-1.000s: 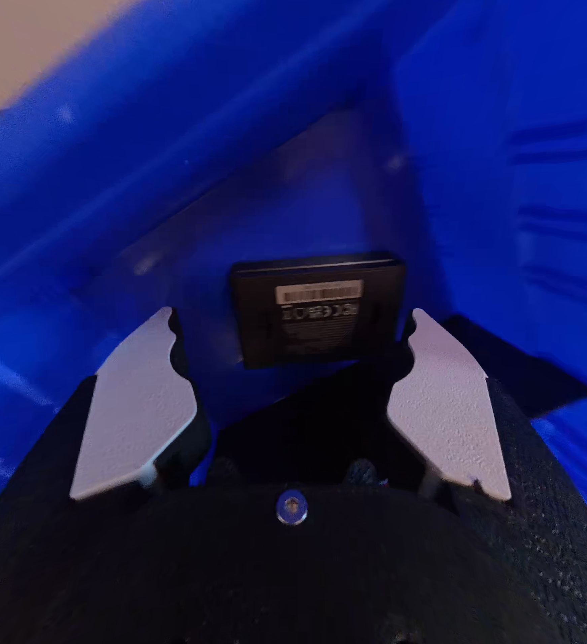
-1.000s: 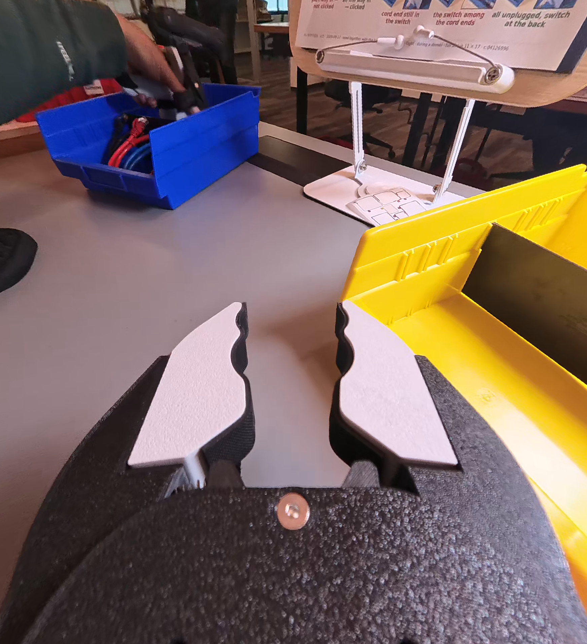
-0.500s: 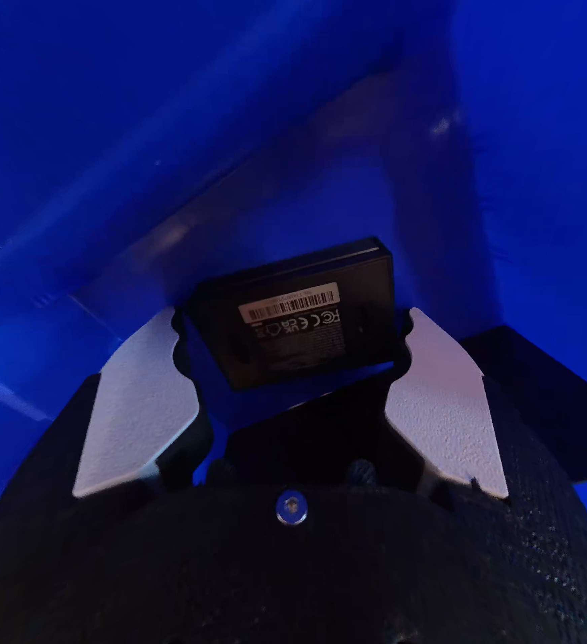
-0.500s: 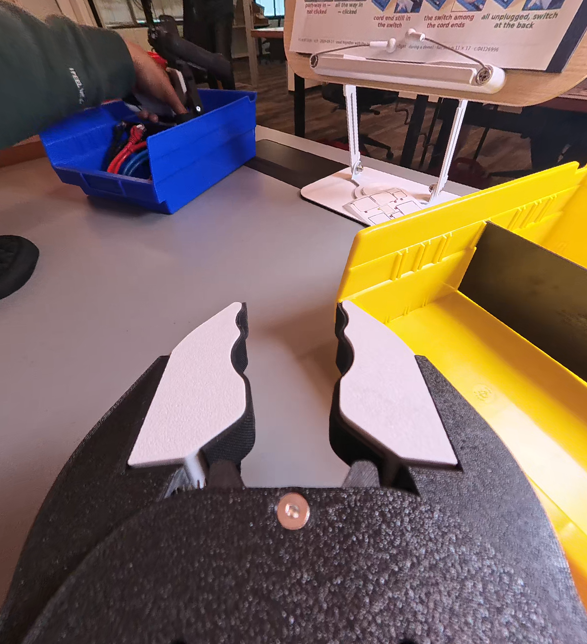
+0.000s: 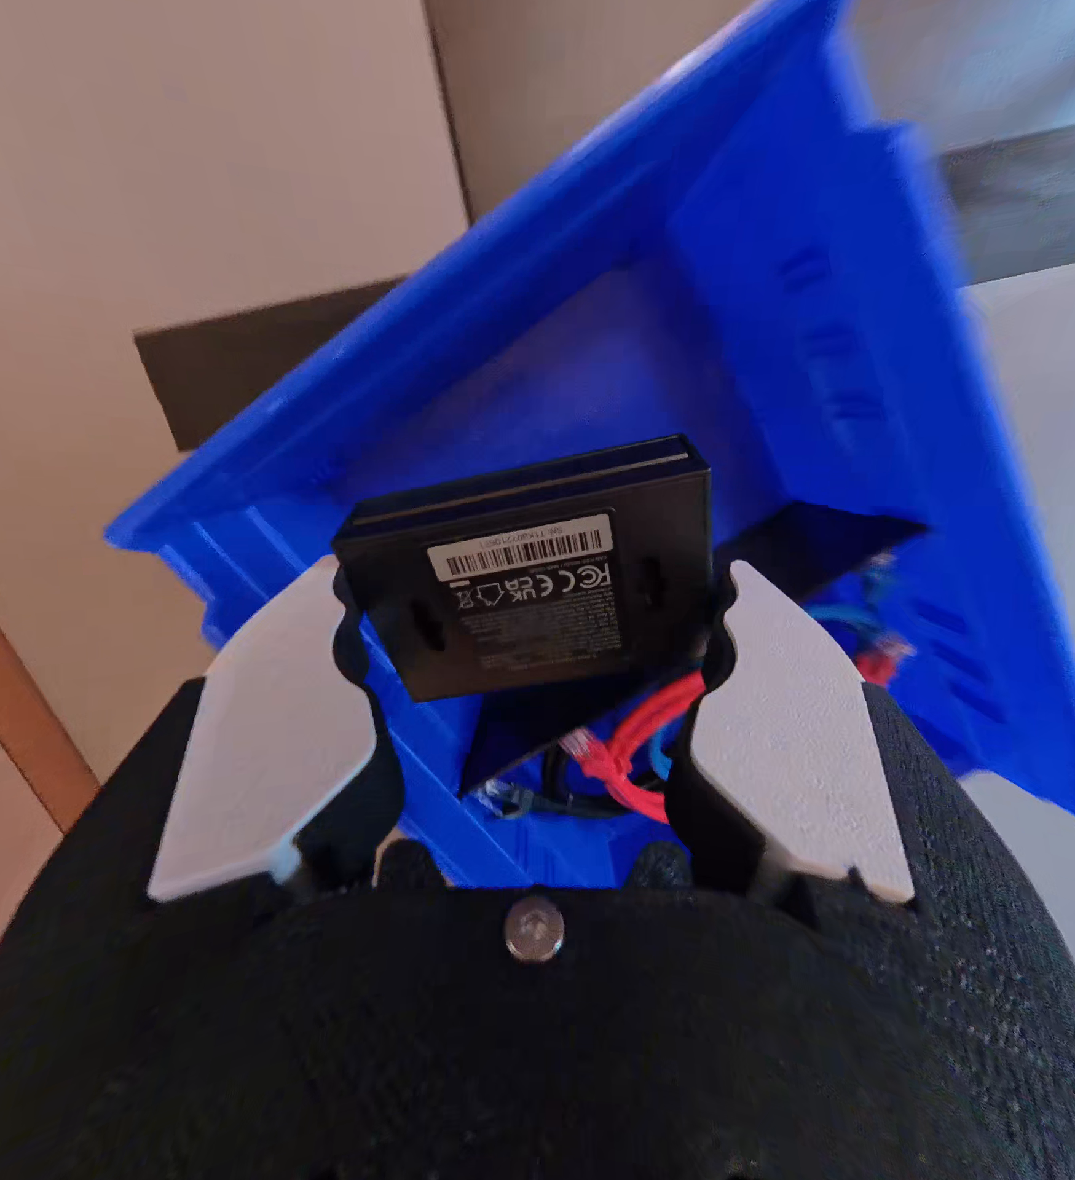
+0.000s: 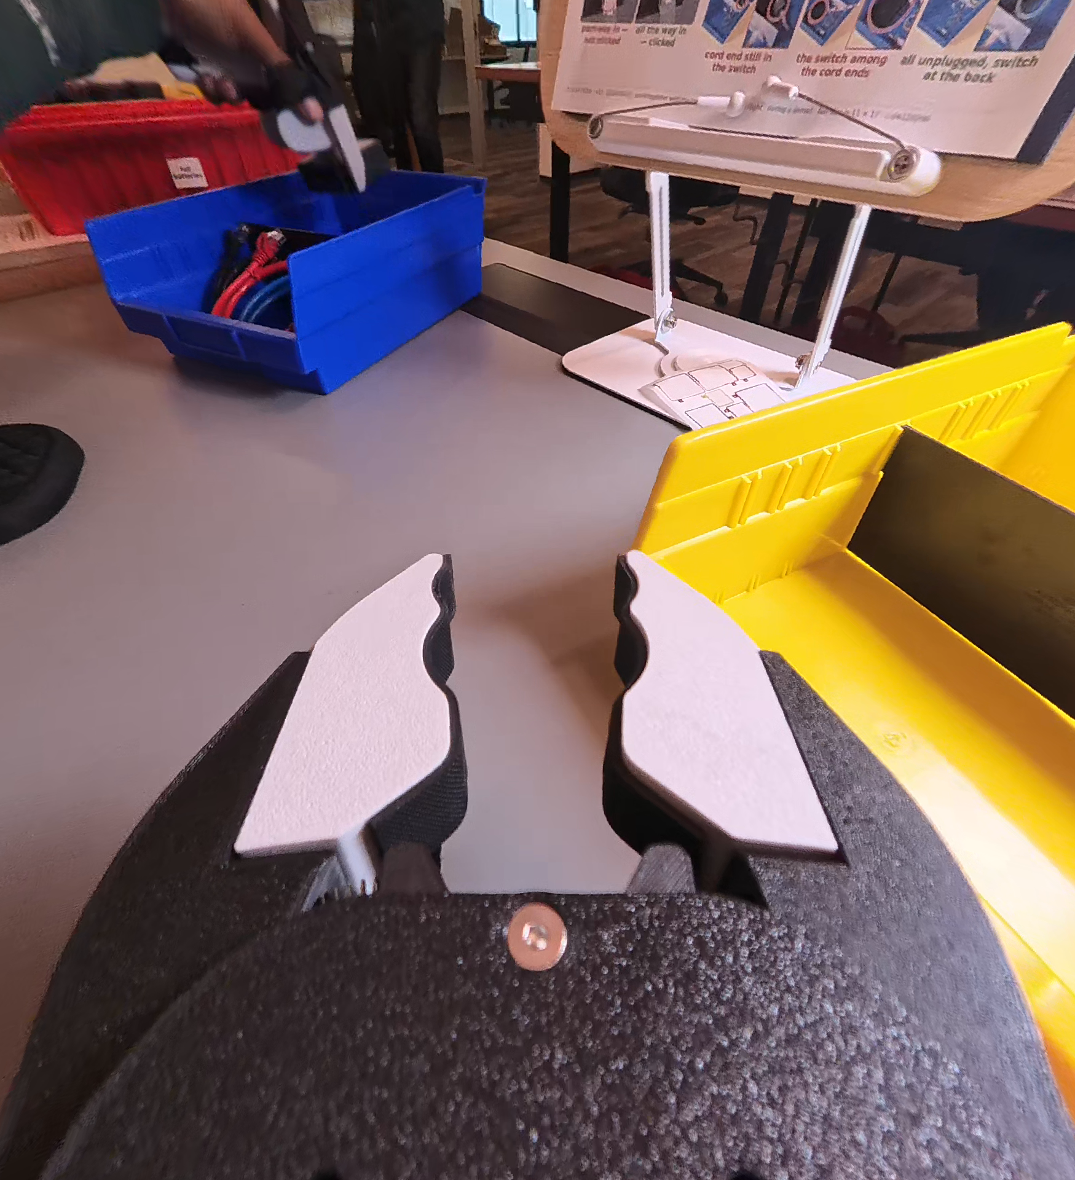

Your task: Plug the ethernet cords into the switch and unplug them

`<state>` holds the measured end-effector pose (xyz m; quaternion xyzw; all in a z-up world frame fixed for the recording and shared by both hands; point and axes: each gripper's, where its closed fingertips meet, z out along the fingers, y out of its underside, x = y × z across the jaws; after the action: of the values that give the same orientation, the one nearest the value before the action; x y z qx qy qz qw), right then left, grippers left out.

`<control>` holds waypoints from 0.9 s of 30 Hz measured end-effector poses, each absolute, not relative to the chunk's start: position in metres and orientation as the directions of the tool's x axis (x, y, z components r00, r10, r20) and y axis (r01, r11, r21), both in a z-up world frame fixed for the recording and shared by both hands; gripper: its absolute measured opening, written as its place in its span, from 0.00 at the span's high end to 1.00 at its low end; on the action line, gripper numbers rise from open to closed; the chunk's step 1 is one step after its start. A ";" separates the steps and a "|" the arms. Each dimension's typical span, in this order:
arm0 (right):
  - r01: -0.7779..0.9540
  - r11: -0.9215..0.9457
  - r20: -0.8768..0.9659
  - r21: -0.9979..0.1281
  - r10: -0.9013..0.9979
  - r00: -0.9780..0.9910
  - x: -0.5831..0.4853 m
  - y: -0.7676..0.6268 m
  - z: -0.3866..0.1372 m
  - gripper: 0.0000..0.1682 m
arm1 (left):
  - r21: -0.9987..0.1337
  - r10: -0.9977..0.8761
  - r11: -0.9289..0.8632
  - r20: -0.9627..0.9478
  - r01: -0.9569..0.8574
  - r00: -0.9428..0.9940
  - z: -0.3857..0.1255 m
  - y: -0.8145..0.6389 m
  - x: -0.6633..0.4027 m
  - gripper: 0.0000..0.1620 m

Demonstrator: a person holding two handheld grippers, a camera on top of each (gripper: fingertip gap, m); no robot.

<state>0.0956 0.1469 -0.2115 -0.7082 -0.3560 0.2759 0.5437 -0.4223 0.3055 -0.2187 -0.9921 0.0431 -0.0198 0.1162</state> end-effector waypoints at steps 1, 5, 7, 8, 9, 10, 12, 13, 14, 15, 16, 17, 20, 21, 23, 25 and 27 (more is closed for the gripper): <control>0.209 -0.140 0.010 -0.968 0.808 0.589 0.094 0.145 -0.211 0.71 | -0.286 -0.120 -0.953 0.055 -0.099 0.991 -0.202 0.305 -0.415 0.35; 0.233 -0.071 0.076 -0.970 0.822 0.564 0.086 0.139 -0.207 0.71 | -0.463 -0.315 -0.859 0.143 -0.217 0.938 -0.149 0.283 -0.358 0.35; 0.257 -0.036 0.116 -0.966 0.827 0.550 0.079 0.134 -0.208 0.71 | -0.512 -0.430 -0.805 0.154 -0.301 0.889 -0.141 0.259 -0.319 0.35; 0.274 -0.018 0.138 -0.962 0.829 0.542 0.074 0.131 -0.208 0.70 | -0.534 -0.488 -0.774 0.161 -0.341 0.858 -0.140 0.245 -0.297 0.35; 0.292 0.001 0.164 -0.956 0.829 0.534 0.069 0.128 -0.209 0.70 | -0.557 -0.543 -0.742 0.172 -0.374 0.822 -0.141 0.230 -0.273 0.35; 0.309 0.024 0.191 -0.951 0.829 0.526 0.062 0.125 -0.209 0.69 | -0.580 -0.596 -0.709 0.189 -0.401 0.781 -0.144 0.214 -0.248 0.35; 0.345 0.069 0.249 -0.936 0.822 0.512 0.047 0.116 -0.210 0.64 | -0.623 -0.683 -0.649 0.224 -0.437 0.695 -0.154 0.182 -0.197 0.35; 0.361 0.098 0.281 -0.927 0.818 0.501 0.037 0.111 -0.209 0.61 | -0.638 -0.714 -0.627 0.242 -0.447 0.657 -0.161 0.167 -0.173 0.35; 0.371 0.127 0.310 -0.920 0.814 0.491 0.026 0.105 -0.208 0.59 | -0.648 -0.741 -0.610 0.265 -0.456 0.616 -0.171 0.152 -0.149 0.35; 0.380 0.157 0.340 -0.911 0.808 0.481 0.015 0.099 -0.206 0.57 | -0.658 -0.763 -0.599 0.295 -0.456 0.576 -0.180 0.139 -0.125 0.35; 0.393 0.192 0.375 -0.899 0.802 0.466 0.004 0.093 -0.206 0.55 | -0.662 -0.778 -0.595 0.329 -0.457 0.536 -0.190 0.126 -0.104 0.35; 0.411 0.227 0.414 -0.883 0.789 0.454 -0.007 0.087 -0.206 0.53 | -0.662 -0.789 -0.593 0.366 -0.458 0.494 -0.199 0.114 -0.083 0.35; 0.449 0.316 0.511 -0.836 0.744 0.429 -0.029 0.076 -0.209 0.48 | -0.653 -0.798 -0.601 0.458 -0.462 0.392 -0.218 0.082 -0.034 0.35; 0.446 0.338 0.528 -0.829 0.736 0.423 -0.033 0.073 -0.208 0.48 | -0.653 -0.800 -0.600 0.475 -0.462 0.368 -0.221 0.074 -0.023 0.35; 0.424 0.379 0.552 -0.823 0.712 0.434 -0.033 0.068 -0.202 0.61 | -0.655 -0.793 -0.610 0.506 -0.447 0.340 -0.224 0.062 -0.006 0.35; 0.392 0.403 0.551 -0.827 0.719 0.424 -0.027 0.065 -0.197 0.62 | -0.670 -0.782 -0.623 0.531 -0.403 0.327 -0.222 0.059 0.002 0.35; 0.348 0.374 0.502 -0.860 0.748 0.435 -0.024 0.065 -0.192 0.62 | -0.691 -0.774 -0.633 0.553 -0.348 0.309 -0.215 0.058 0.006 0.34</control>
<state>-0.0236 0.0648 -0.1924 -0.5382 -0.5089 0.1527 0.6543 0.0060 0.0580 -0.2151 -0.7757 0.3615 -0.4636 0.2297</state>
